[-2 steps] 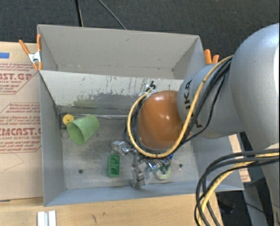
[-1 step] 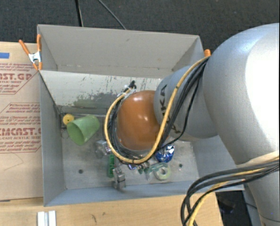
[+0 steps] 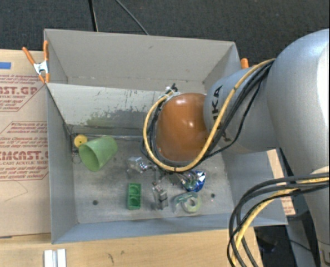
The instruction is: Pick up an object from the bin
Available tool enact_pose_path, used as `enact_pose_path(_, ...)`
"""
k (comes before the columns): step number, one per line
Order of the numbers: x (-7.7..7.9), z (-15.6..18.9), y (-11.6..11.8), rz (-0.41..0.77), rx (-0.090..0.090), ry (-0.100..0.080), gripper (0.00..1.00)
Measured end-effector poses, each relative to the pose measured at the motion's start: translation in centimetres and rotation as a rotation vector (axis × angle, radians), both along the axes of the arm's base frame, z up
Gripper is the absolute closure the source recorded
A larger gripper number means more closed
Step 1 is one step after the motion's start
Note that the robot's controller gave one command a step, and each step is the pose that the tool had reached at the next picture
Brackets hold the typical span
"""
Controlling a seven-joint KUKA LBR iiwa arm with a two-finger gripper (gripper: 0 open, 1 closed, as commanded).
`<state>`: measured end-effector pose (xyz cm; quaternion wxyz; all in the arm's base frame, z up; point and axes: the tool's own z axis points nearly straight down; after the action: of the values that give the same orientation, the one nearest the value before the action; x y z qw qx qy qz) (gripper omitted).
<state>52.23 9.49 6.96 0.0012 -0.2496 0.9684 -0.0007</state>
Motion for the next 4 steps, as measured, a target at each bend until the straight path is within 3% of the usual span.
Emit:
enact_pose_path(1, -1.9, 0.0, 6.4, 0.322, 0.004, 0.002, 0.0)
enact_pose_path(2, -1.9, 0.0, 6.2, 0.319, 0.003, 0.003, 1.0)
enact_pose_path(3, -2.8, 12.4, 6.0, 0.274, 0.002, -0.005, 1.0)
enact_pose_path(4, -2.9, 11.9, 6.0, 0.274, 0.003, 0.001, 0.0)
